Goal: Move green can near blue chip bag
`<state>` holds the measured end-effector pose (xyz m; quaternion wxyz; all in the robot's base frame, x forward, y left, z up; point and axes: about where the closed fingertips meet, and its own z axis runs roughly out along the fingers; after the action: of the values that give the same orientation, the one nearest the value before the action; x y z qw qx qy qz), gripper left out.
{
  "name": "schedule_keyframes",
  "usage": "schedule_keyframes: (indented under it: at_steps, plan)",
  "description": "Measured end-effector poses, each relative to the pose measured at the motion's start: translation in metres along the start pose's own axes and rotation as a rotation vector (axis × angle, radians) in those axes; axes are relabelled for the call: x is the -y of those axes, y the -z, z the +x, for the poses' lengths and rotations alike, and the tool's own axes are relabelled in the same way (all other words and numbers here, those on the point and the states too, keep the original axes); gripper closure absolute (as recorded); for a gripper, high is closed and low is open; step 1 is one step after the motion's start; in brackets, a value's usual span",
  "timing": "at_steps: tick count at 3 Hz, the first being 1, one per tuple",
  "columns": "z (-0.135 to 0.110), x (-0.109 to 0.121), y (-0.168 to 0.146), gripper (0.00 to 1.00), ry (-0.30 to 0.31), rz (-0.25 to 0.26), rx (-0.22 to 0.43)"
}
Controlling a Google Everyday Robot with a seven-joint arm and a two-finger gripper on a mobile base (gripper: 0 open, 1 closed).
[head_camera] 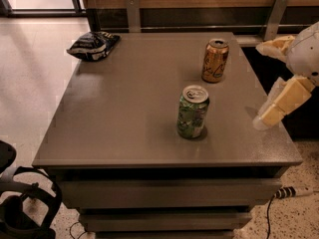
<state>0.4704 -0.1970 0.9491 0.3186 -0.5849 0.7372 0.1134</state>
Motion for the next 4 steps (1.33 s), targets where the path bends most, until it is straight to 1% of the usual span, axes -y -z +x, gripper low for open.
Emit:
schedule_keyframes:
  at_steps: [1, 2, 3, 4]
  plan:
    - [-0.016, -0.002, -0.017, 0.00, -0.019, -0.035, 0.195]
    - [-0.033, -0.005, -0.031, 0.00, -0.037, -0.063, 0.360]
    - [-0.045, -0.009, -0.049, 0.00, -0.060, -0.071, 0.474]
    - [-0.047, -0.010, -0.066, 0.00, -0.090, -0.054, 0.541]
